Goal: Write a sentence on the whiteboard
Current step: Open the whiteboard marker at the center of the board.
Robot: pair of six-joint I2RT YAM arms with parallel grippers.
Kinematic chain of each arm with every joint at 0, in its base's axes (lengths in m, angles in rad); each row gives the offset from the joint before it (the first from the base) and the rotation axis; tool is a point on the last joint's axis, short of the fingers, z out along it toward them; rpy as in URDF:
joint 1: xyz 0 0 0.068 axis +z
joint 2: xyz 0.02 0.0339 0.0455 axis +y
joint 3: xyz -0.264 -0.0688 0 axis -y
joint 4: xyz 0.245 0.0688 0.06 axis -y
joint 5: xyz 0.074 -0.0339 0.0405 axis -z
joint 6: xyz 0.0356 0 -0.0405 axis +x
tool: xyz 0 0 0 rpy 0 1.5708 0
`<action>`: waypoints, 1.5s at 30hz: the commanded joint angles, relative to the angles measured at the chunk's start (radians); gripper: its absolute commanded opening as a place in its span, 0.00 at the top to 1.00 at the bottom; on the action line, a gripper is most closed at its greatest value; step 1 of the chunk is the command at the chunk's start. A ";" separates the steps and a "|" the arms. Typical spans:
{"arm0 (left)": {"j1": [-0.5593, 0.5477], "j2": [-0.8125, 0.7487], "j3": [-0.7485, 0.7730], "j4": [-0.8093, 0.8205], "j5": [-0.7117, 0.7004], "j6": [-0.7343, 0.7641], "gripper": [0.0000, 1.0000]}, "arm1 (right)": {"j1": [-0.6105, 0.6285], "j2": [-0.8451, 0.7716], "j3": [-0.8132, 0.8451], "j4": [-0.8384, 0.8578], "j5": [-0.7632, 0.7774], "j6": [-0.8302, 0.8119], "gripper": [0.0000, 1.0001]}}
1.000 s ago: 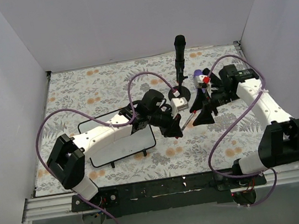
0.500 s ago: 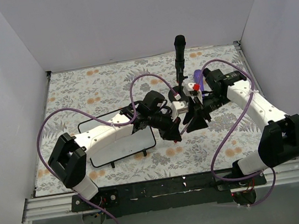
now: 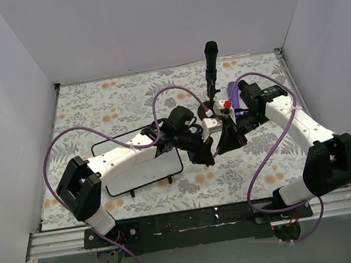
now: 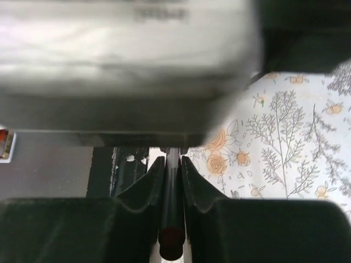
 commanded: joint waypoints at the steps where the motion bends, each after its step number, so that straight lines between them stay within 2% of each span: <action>1: 0.003 -0.049 0.006 0.019 -0.011 0.001 1.00 | 0.006 -0.020 -0.002 -0.004 -0.021 0.002 0.92; 2: 0.003 -0.054 0.009 0.021 -0.018 -0.004 1.00 | 0.006 -0.025 0.001 -0.015 -0.027 -0.004 0.99; 5: 0.006 -0.083 0.003 0.036 -0.046 -0.022 1.00 | 0.006 -0.049 -0.010 -0.012 -0.044 -0.014 0.99; 6: 0.008 -0.094 -0.009 0.054 -0.052 -0.033 0.97 | 0.004 -0.058 -0.015 -0.004 -0.045 0.002 0.99; 7: 0.010 -0.108 -0.018 0.068 -0.067 -0.045 0.76 | 0.000 -0.065 -0.019 0.012 -0.042 0.020 0.99; 8: 0.014 -0.121 -0.029 0.087 -0.073 -0.056 0.64 | -0.008 -0.081 -0.022 0.032 -0.029 0.045 0.99; 10: 0.017 -0.181 -0.075 0.146 -0.096 -0.100 0.44 | -0.055 -0.097 -0.033 0.091 -0.030 0.120 0.99; 11: 0.019 -0.206 -0.099 0.177 -0.113 -0.119 0.29 | -0.074 -0.112 -0.035 0.101 -0.044 0.138 0.99; 13: 0.026 -0.298 -0.180 0.275 -0.130 -0.179 0.15 | -0.133 -0.131 -0.044 0.140 -0.061 0.192 0.99; 14: 0.043 -0.333 -0.208 0.313 -0.141 -0.202 0.02 | -0.155 -0.156 -0.050 0.164 -0.082 0.218 0.99; 17: 0.120 -0.445 -0.328 0.473 -0.132 -0.344 0.02 | -0.227 -0.219 -0.107 0.297 -0.128 0.393 0.99; 19: 0.173 -0.485 -0.372 0.559 -0.060 -0.378 0.02 | -0.265 -0.253 -0.160 0.418 -0.156 0.551 0.99; 23: 0.174 -0.423 -0.334 0.490 -0.025 -0.291 0.02 | -0.284 -0.312 -0.248 0.614 -0.260 0.767 0.99; 24: 0.174 -0.404 -0.328 0.489 -0.008 -0.283 0.02 | -0.310 -0.321 -0.269 0.661 -0.274 0.863 0.99; 27: 0.172 -0.330 -0.307 0.513 0.061 -0.271 0.02 | -0.316 -0.339 -0.321 0.781 -0.308 0.971 0.99; 30: 0.160 -0.258 -0.269 0.555 0.138 -0.291 0.02 | -0.316 -0.341 -0.335 0.807 -0.312 0.991 0.99; 33: 0.135 -0.194 -0.232 0.567 0.164 -0.297 0.07 | -0.316 -0.342 -0.338 0.819 -0.323 1.002 0.99; 45: 0.100 -0.051 -0.121 0.595 0.209 -0.349 0.41 | -0.316 -0.342 -0.351 0.835 -0.332 1.005 0.99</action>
